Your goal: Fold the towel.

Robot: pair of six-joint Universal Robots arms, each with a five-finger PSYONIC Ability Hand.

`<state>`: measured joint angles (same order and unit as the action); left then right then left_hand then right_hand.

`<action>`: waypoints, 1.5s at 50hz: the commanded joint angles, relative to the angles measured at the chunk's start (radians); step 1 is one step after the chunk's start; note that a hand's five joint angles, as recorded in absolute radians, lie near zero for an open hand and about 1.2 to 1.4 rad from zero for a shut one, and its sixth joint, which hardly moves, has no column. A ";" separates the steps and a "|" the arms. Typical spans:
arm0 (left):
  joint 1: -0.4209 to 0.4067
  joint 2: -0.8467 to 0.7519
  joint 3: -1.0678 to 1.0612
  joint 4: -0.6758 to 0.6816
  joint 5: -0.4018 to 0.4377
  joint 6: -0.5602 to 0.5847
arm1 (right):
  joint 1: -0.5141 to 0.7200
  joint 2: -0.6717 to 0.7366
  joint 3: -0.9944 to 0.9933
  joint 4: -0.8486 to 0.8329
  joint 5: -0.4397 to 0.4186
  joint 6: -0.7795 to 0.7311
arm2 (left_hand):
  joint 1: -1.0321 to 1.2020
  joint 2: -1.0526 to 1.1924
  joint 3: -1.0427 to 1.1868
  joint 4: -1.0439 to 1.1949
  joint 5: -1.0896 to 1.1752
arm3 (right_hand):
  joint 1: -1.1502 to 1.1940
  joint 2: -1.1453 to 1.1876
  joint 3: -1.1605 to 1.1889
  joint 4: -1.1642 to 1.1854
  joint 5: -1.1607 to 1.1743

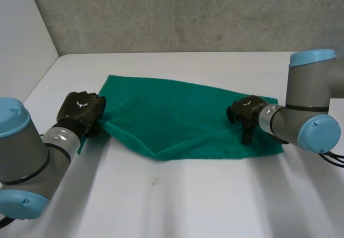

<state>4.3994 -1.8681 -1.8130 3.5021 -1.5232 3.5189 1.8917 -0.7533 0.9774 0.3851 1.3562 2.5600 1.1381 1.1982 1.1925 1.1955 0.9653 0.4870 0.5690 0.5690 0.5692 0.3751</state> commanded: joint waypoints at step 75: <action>0.161 -0.120 0.012 -0.155 0.156 0.003 | -0.286 -0.604 0.759 -0.495 -0.121 0.203 | -0.716 -0.776 -0.770 -0.773 -0.718 | 0.909 0.827 0.827 0.827 0.847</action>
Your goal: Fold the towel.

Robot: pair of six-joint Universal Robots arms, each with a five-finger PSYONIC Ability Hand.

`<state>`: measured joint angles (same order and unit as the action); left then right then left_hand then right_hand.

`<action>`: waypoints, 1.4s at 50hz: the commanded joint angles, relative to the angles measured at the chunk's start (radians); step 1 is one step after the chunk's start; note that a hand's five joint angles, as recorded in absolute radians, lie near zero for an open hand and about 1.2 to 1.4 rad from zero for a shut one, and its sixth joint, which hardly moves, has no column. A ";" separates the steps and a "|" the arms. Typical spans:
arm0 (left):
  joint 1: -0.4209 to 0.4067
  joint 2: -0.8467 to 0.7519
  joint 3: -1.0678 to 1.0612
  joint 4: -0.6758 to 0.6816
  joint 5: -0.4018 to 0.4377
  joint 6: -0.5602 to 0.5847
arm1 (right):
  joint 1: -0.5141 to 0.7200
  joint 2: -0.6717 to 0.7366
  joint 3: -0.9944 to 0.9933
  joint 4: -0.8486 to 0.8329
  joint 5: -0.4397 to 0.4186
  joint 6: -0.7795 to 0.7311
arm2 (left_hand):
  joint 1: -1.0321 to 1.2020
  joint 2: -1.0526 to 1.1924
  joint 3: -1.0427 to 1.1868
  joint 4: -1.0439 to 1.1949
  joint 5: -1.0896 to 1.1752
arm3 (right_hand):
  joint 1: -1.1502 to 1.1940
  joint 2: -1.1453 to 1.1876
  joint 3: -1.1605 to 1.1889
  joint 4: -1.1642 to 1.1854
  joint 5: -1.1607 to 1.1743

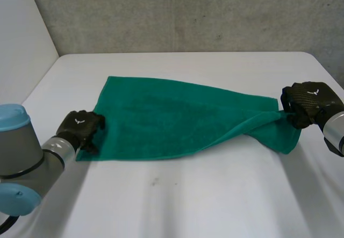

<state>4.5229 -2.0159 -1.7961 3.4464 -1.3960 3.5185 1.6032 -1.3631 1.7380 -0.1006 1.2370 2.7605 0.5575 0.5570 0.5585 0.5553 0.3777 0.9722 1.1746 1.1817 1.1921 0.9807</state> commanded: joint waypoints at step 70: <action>0.074 -0.041 0.054 -0.138 0.086 0.026 | 0.001 0.039 0.015 -0.051 -0.005 -0.005 | 0.044 0.044 0.043 0.046 0.049 | 0.424 0.222 0.215 0.204 0.241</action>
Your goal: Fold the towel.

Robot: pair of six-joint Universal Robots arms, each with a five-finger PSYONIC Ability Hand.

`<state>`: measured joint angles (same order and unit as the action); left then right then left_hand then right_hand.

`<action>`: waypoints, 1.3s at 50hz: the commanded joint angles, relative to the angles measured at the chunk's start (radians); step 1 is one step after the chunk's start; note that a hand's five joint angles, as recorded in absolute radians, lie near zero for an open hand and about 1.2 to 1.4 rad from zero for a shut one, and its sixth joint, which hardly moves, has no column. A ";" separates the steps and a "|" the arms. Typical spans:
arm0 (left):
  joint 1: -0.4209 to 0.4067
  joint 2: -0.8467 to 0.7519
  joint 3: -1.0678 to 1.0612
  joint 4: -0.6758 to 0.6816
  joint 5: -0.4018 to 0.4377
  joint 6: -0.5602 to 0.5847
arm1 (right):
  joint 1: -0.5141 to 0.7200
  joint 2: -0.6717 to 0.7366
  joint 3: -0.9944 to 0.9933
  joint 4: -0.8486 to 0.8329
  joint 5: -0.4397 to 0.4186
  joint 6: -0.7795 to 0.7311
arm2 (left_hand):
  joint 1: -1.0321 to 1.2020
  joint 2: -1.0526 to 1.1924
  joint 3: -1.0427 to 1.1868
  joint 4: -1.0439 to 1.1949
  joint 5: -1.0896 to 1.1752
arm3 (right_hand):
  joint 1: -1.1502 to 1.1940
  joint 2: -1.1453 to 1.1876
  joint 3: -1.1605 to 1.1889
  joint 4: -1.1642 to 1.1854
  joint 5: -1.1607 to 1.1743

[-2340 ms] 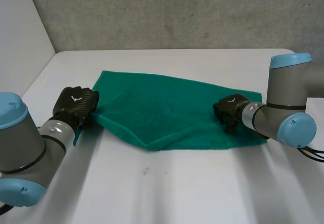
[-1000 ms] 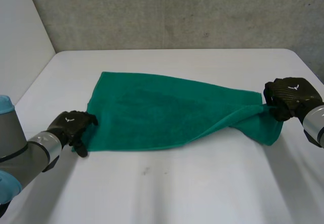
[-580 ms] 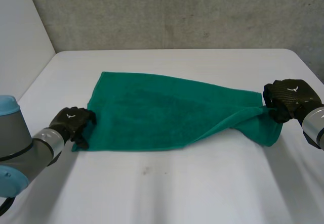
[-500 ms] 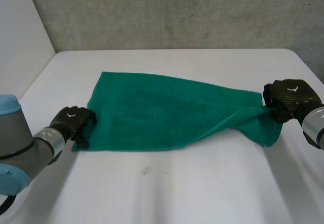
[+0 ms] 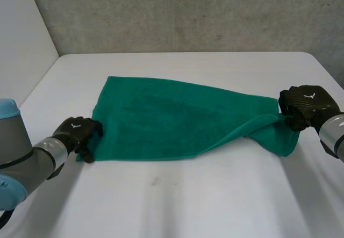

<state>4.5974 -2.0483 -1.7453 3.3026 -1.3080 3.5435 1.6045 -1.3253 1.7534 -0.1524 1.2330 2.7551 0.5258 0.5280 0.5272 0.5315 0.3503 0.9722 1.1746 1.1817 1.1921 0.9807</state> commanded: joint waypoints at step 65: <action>0.097 0.525 -0.192 -0.307 -0.034 0.234 | 0.000 -0.178 0.064 0.577 0.019 -0.633 | 0.870 0.868 0.869 0.865 0.871 | 0.424 0.222 0.215 0.204 0.241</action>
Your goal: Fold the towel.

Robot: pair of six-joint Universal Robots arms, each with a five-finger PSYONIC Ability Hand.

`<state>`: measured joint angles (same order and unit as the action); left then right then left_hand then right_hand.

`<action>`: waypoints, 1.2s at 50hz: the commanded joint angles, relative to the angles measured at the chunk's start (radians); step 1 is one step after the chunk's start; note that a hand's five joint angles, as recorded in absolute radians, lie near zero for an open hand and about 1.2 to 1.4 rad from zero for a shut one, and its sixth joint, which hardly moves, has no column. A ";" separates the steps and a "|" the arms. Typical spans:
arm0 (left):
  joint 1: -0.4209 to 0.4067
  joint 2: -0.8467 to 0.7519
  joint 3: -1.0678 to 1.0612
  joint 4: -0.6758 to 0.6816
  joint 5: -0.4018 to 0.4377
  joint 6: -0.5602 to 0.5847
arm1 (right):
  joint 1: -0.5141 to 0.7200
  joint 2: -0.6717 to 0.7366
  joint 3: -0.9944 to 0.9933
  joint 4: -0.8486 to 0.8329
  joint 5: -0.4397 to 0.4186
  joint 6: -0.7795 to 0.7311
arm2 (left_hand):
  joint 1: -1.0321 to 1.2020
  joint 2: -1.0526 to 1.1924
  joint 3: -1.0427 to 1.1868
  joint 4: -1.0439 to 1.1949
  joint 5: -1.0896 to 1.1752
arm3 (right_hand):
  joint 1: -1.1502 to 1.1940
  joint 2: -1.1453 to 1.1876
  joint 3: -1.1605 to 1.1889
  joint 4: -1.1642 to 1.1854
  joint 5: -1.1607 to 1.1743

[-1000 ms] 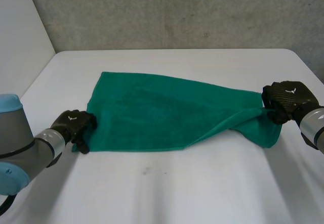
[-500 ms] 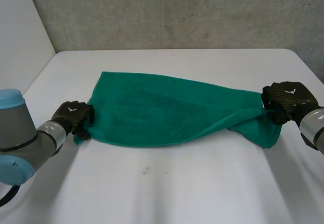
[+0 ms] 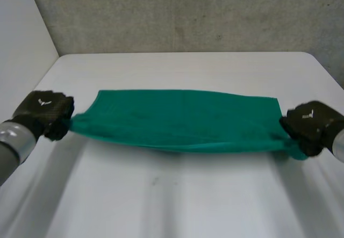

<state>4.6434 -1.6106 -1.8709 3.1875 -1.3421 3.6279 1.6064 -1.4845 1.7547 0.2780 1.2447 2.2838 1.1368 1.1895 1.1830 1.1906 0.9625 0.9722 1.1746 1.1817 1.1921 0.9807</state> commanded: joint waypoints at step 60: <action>-0.132 -0.427 0.273 0.305 -0.186 -0.267 | 0.144 0.449 -0.267 -0.523 0.113 0.307 | 0.259 0.207 0.213 0.206 0.259 | 0.424 0.222 0.215 0.204 0.241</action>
<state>4.5109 -2.0105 -1.5131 3.5034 -1.5495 3.3456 1.7520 -1.1356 1.4448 -0.2628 1.3841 2.6105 1.1368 1.1999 1.1945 1.1953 0.9625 0.9723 1.1829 1.1866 1.1922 0.9806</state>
